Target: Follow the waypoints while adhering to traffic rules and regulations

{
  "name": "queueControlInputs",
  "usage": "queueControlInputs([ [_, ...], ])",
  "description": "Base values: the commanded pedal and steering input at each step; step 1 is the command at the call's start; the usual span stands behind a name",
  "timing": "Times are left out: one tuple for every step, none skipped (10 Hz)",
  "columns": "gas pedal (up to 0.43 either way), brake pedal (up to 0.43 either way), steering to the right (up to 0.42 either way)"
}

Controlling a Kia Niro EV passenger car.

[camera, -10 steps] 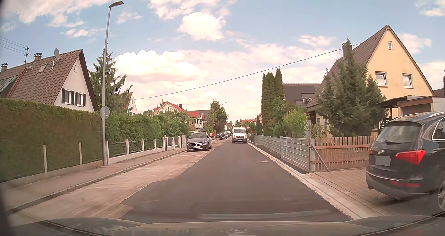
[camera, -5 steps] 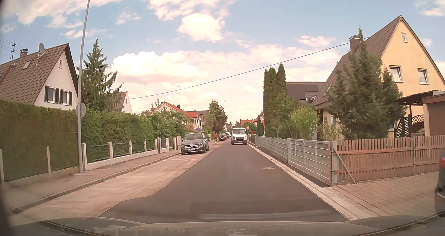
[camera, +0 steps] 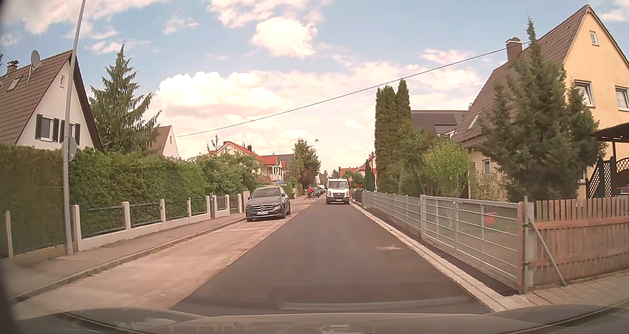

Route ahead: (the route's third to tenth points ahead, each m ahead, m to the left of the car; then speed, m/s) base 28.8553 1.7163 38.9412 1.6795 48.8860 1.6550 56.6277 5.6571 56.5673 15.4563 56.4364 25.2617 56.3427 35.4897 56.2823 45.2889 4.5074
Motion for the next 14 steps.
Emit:
queueControlInputs([
  [0.000,0.024,0.000],
  [0.000,0.018,-0.006],
  [0.000,0.018,-0.012],
  [0.000,0.024,-0.013],
  [0.000,0.024,-0.014],
  [0.000,0.018,-0.015],
  [0.000,0.024,-0.015],
  [0.000,0.018,-0.015],
  [0.000,0.018,-0.014],
  [0.000,0.018,-0.010],
  [0.000,0.030,-0.005],
  [0.000,0.043,-0.003],
  [0.000,0.049,-0.002],
  [0.000,0.055,0.001],
])
